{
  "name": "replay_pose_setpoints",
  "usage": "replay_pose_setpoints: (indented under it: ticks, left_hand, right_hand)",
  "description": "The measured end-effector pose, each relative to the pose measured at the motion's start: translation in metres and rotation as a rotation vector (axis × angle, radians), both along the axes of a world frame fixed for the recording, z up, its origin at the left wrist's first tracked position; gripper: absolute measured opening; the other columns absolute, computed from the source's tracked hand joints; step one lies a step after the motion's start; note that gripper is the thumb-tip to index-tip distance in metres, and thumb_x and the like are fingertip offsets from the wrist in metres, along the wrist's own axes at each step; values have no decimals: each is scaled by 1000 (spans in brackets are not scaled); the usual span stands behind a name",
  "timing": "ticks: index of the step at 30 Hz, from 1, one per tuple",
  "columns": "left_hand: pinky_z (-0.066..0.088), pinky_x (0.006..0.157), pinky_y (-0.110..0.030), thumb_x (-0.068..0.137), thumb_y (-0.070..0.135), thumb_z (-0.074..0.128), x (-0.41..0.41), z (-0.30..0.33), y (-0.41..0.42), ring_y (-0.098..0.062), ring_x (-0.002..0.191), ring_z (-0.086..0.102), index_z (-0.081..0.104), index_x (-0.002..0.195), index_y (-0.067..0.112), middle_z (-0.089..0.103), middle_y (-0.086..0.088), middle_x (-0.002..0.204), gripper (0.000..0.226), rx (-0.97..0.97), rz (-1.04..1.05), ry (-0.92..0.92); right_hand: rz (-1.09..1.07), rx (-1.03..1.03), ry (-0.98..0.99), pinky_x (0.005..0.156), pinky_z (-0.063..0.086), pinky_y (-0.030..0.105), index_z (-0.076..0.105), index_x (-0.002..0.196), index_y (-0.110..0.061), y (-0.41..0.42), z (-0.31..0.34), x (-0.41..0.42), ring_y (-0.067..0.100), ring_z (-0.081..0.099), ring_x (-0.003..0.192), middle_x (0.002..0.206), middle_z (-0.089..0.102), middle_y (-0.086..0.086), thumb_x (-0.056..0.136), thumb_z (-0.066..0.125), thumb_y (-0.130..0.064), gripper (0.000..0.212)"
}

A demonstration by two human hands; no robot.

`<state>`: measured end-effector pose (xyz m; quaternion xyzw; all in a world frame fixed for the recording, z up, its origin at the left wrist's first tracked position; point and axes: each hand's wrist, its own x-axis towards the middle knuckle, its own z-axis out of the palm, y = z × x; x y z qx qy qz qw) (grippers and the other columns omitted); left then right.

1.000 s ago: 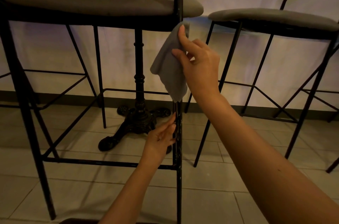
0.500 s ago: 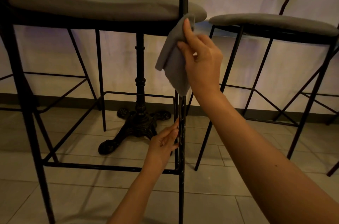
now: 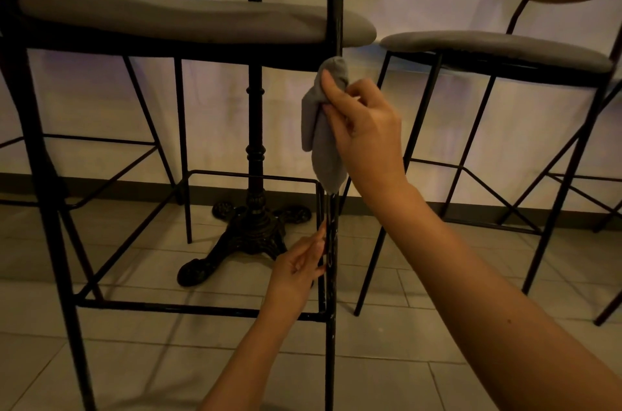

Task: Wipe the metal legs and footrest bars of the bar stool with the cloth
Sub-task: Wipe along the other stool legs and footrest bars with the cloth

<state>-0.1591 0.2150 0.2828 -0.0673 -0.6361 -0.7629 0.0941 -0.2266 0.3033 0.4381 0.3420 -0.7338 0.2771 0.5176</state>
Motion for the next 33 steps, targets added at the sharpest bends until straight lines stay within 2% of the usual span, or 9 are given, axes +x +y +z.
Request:
replay_pose_setpoints:
  ticks: [8, 12, 16, 20, 23, 26, 29, 30, 33]
  left_hand:
    - [51, 74, -11, 93, 21, 43, 3, -2, -1, 5, 96, 62, 59, 105, 33, 65, 6, 105, 24, -6, -9, -1]
    - [52, 82, -16, 89, 29, 44, 2, -3, -1, -1, 105, 59, 59, 105, 34, 65, 5, 110, 23, -24, -9, -6]
    - [52, 88, -23, 81, 38, 45, 2, -2, -1, -6, 109, 59, 60, 104, 35, 65, 9, 110, 28, -12, -4, -12]
    - [48, 94, -32, 92, 28, 41, 2, 0, 0, -12, 112, 57, 59, 104, 33, 63, 10, 109, 22, -3, 14, -35]
    - [47, 95, -31, 94, 26, 37, 4, 1, 2, -14, 114, 55, 57, 105, 33, 62, 4, 113, 24, 4, 18, -40]
    - [46, 95, -30, 94, 33, 35, 5, -2, 5, -13, 115, 56, 59, 106, 35, 63, 5, 114, 27, 51, 15, -50]
    - [48, 93, -30, 79, 59, 41, 4, -3, 6, -12, 112, 58, 65, 97, 44, 69, 12, 106, 34, 85, 25, -60]
    - [48, 94, -32, 77, 62, 41, 3, -3, 6, -13, 113, 58, 66, 97, 44, 68, 11, 106, 36, 95, 34, -71]
    - [45, 99, -37, 93, 40, 32, 2, -4, 9, -16, 117, 54, 61, 102, 31, 63, 3, 114, 32, 126, 60, -97]
  right_hand:
    - [4, -64, 38, 66, 52, 27, 56, 125, -12, -5, 31, -4, 15, 55, 74, 91, 60, 13, 90, 54, -14, 35]
    - [-3, -48, 46, 64, 47, 21, 58, 124, -10, -4, 21, -5, 13, 50, 71, 88, 58, 12, 89, 56, -13, 35]
    - [20, -6, -5, 63, 50, 27, 56, 125, -12, 3, 2, -1, 12, 48, 73, 90, 56, 12, 90, 56, -15, 36]
    - [39, 62, -69, 61, 54, 36, 55, 126, -13, 11, -26, 5, 19, 53, 74, 92, 56, 14, 89, 57, -13, 37]
    - [43, 72, -84, 61, 54, 35, 57, 124, -12, 14, -29, 6, 20, 54, 73, 90, 57, 14, 87, 58, -14, 37]
    - [52, 28, -99, 65, 53, 28, 60, 120, -12, 11, -23, 5, 13, 50, 75, 89, 58, 12, 85, 61, -13, 35]
    - [72, -2, -127, 67, 52, 27, 58, 123, -12, 10, -25, 7, 14, 50, 76, 92, 57, 13, 86, 60, -13, 37]
    - [73, 7, -133, 67, 52, 28, 56, 125, -12, 11, -30, 8, 16, 51, 75, 92, 57, 13, 86, 59, -12, 39]
    - [72, 45, -142, 62, 54, 34, 56, 125, -10, 15, -51, 11, 20, 53, 71, 89, 56, 15, 85, 61, -10, 40]
